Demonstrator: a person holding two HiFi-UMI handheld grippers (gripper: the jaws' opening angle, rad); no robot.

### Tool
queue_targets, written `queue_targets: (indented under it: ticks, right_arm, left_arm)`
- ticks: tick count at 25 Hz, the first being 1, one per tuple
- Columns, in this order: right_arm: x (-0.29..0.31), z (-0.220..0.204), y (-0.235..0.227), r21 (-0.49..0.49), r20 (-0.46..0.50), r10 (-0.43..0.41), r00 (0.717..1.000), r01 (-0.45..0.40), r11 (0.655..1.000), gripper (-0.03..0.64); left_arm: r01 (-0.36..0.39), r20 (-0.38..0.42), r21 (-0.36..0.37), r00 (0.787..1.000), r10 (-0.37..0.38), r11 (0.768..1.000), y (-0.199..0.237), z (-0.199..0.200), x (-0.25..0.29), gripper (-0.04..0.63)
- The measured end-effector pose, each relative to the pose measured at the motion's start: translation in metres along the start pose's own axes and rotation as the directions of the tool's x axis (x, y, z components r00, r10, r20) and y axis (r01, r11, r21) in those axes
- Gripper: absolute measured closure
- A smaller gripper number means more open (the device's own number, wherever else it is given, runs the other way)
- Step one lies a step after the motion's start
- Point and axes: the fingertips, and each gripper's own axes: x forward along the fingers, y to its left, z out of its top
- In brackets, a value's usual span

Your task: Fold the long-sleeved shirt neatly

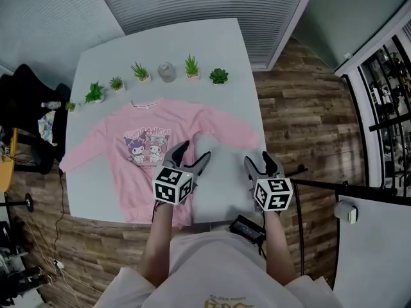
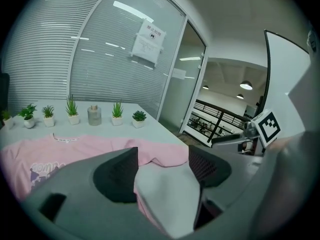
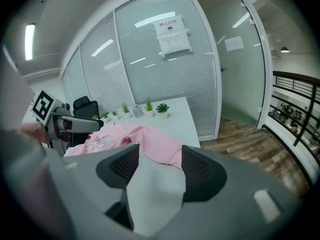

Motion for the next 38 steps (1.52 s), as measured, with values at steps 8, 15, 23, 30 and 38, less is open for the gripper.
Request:
queue_targets:
  ticks: [8, 15, 23, 30, 38]
  right_arm:
    - [0.026, -0.017, -0.021, 0.01, -0.049, 0.017, 0.999, -0.016, 1.0, 0.357]
    - [0.05, -0.037, -0.035, 0.03, -0.112, 0.031, 0.993, -0.028, 0.999, 0.366]
    - [0.07, -0.056, -0.043, 0.052, -0.174, 0.032, 0.984, -0.023, 0.998, 0.404]
    - [0.077, -0.06, -0.047, 0.063, -0.193, 0.025, 0.981, -0.013, 0.998, 0.437]
    - [0.079, -0.065, -0.055, -0.032, -0.234, -0.043, 0.971, 0.037, 0.999, 0.552]
  left_arm:
    - [-0.016, -0.059, -0.025, 0.998, 0.014, 1.0, 0.0, -0.02, 0.027, 0.284]
    - [-0.023, -0.101, -0.033, 0.995, 0.02, 0.999, 0.004, -0.034, 0.049, 0.287]
    - [-0.02, -0.144, -0.042, 0.989, 0.014, 0.999, 0.005, -0.051, 0.065, 0.288]
    - [-0.029, -0.149, -0.042, 0.989, 0.022, 0.999, 0.006, -0.052, 0.069, 0.296]
    - [-0.028, -0.161, -0.033, 0.987, 0.022, 0.999, 0.002, -0.056, 0.071, 0.298]
